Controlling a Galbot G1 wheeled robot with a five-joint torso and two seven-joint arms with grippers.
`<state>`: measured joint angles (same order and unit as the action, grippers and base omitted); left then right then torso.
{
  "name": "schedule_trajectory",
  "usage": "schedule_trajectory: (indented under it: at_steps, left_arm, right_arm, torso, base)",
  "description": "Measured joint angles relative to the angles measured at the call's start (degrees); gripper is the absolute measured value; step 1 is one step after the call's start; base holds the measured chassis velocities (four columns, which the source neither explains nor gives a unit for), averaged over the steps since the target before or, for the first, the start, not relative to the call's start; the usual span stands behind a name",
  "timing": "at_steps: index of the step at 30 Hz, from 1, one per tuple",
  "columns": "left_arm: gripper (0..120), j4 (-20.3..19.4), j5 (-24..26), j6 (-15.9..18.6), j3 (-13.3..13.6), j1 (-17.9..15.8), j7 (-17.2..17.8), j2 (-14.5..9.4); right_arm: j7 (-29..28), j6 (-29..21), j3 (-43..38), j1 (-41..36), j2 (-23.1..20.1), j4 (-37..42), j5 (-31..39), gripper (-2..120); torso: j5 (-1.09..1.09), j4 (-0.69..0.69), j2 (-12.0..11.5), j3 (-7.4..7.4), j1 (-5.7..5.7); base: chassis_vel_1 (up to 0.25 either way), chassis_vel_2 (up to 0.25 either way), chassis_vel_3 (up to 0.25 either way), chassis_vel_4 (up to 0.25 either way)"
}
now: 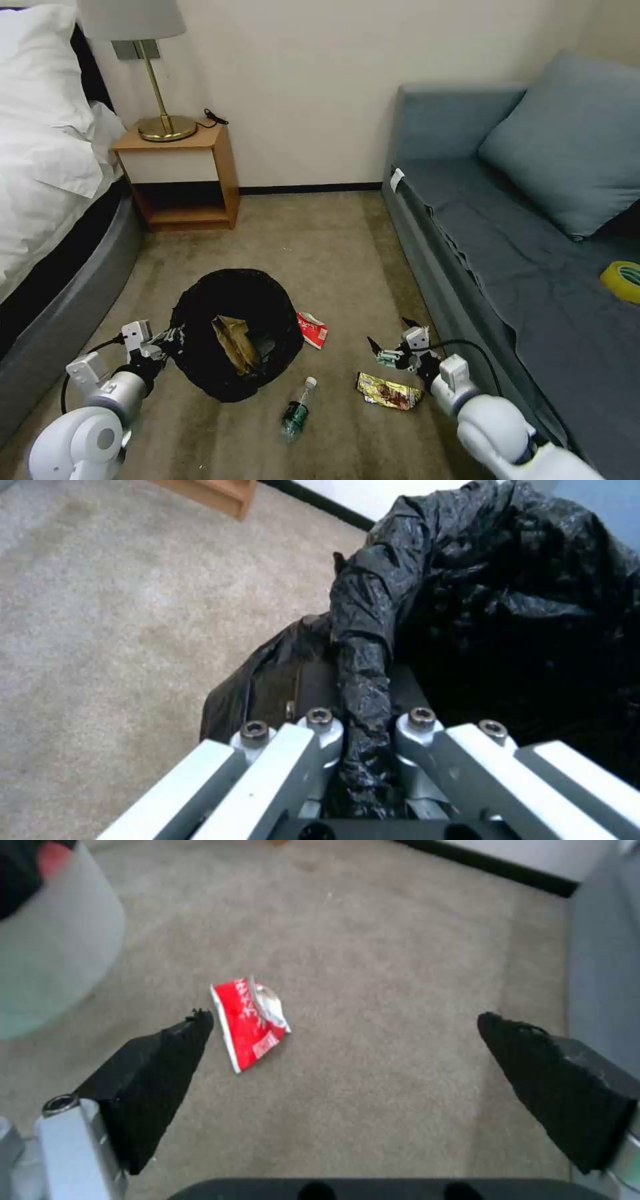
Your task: Pick up the trash bin, then pick up the garbage on the floor and place it into the trash bin.
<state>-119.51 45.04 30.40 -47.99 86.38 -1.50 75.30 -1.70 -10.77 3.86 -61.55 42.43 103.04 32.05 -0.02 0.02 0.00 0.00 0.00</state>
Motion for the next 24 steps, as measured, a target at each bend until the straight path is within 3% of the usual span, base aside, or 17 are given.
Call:
schedule_trajectory:
  at_steps: [6,13,20,24]
  left_arm:
    - [4,0.31,-0.13,0.0,-0.03,-0.26,0.04,0.65]
    - [4,0.86,-0.15,0.02,-0.26,-0.4,0.24,1.33]
    - [4,1.64,-0.12,0.02,-0.79,-0.64,0.26,1.49]
    - [4,2.51,-0.08,-0.07,-1.02,-0.96,0.2,1.59]
  right_arm:
    - [3.23,-0.64,11.82,10.72,-1.56,-7.88,3.77,100]
    - [12.24,-1.18,25.19,23.32,-0.88,-17.96,6.13,100]
    - [16.44,-2.57,31.5,27.31,1.07,-22.7,5.39,100]
    - [18.52,-2.69,34.51,29.55,5.13,-29.8,3.35,100]
  torso:
    - [0.01,-0.02,0.0,0.0,0.0]
    - [0.02,-0.01,0.0,0.0,0.0]
    - [0.01,-0.02,0.0,0.0,0.0]
    - [0.03,-0.01,0.0,0.0,0.0]
  base:
    - [0.0,0.0,0.0,0.0]
    - [0.0,0.0,0.0,0.0]
    - [0.0,0.0,0.0,0.0]
    - [0.0,0.0,0.0,0.0]
